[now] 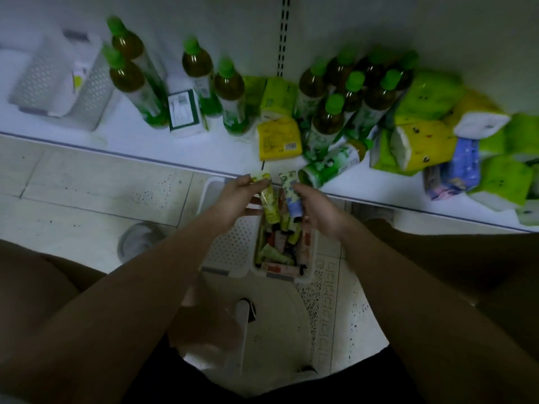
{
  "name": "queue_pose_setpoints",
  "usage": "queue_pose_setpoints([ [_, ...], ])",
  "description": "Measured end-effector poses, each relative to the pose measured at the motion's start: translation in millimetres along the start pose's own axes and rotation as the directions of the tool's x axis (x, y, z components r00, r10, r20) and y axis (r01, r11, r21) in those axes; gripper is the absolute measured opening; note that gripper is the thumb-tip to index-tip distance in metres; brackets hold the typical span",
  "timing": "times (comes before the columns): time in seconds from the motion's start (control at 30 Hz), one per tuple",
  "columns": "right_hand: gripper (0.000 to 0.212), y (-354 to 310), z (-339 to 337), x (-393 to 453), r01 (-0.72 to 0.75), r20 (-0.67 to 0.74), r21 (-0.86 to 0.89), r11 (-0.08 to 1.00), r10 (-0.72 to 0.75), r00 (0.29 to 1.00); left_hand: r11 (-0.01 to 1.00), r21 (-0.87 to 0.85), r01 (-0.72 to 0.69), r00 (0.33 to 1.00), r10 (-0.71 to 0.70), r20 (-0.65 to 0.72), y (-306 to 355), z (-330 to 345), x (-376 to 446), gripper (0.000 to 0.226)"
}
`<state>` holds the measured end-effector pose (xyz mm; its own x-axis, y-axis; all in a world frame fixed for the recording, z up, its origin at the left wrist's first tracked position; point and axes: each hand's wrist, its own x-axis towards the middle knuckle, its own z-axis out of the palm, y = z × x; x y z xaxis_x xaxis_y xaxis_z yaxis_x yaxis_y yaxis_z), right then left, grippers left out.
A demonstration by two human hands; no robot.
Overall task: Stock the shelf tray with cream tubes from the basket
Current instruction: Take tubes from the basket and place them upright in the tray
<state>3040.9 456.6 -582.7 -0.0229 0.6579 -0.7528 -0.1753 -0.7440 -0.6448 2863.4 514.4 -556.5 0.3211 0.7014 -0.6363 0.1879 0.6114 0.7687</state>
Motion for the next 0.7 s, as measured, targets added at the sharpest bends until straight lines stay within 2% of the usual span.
queue_pose_setpoints([
  [0.03, 0.029, -13, 1, -9, 0.04, 0.006, -0.044, 0.998, -0.04, 0.999, 0.999, 0.014, -0.033, 0.999, 0.033, 0.012, 11, -2, -5, 0.037],
  [0.13, 0.028, -53, 2, -41, 0.2, 0.024, -0.186, 0.962, -0.199, 0.98, 0.992, 0.03, -0.121, 0.989, 0.118, 0.094, 50, -8, -24, 0.023],
  [0.23, 0.03, -92, 5, -76, 0.34, 0.047, -0.336, 0.879, -0.345, 0.937, 0.981, -0.008, -0.192, 0.959, 0.189, 0.209, 95, -13, -45, 0.018],
  [0.27, 0.028, -105, 7, -87, 0.383, 0.061, -0.384, 0.84, -0.391, 0.918, 0.975, -0.013, -0.22, 0.944, 0.216, 0.249, 110, -14, -52, 0.022],
  [0.37, 0.023, -138, 16, -119, 0.508, 0.129, -0.457, 0.73, -0.511, 0.85, 0.954, 0.008, -0.298, 0.907, 0.281, 0.314, 152, -11, -76, 0.055],
  [0.5, 0.024, -177, 25, -160, 0.591, 0.144, -0.488, 0.643, -0.608, 0.781, 0.91, 0.009, -0.414, 0.842, 0.379, 0.385, 202, -6, -109, 0.034],
  [0.7, 0.021, -223, 38, -221, 0.691, 0.178, -0.537, 0.484, -0.736, 0.653, 0.796, 0.084, -0.6, 0.75, 0.522, 0.405, 262, -3, -165, 0.026],
])
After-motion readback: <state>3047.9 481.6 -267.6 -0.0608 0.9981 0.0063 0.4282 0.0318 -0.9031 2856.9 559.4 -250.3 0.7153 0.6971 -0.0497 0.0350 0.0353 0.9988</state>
